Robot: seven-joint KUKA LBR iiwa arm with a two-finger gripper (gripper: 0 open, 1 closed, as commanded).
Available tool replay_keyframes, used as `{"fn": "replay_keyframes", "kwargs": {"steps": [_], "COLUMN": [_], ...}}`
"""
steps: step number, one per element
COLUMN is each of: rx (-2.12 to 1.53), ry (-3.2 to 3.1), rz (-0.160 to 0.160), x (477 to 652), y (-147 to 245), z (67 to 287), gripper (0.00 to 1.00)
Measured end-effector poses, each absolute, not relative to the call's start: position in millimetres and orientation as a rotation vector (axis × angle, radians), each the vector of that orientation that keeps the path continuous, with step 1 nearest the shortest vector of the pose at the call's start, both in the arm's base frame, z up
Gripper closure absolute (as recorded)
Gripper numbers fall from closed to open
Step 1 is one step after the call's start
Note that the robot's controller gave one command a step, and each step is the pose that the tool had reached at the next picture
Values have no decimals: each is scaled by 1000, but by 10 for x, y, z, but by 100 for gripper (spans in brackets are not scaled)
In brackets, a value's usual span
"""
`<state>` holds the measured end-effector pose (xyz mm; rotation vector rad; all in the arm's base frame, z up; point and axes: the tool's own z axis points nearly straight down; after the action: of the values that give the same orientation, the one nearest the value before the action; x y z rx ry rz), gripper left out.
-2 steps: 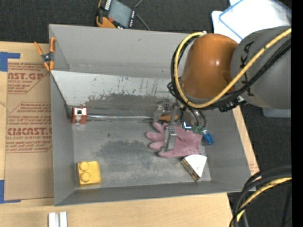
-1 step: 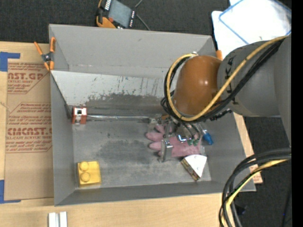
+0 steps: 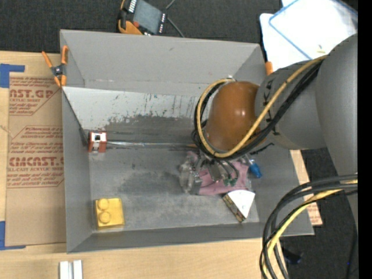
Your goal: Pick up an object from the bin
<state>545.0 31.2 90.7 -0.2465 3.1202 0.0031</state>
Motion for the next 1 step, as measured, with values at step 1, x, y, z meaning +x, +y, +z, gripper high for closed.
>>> {"fn": "replay_keyframes", "kwargs": {"steps": [1], "rx": [-247], "ry": [3120], "rz": [3], "x": [5449], "y": [311], "z": [907], "gripper": [0]}}
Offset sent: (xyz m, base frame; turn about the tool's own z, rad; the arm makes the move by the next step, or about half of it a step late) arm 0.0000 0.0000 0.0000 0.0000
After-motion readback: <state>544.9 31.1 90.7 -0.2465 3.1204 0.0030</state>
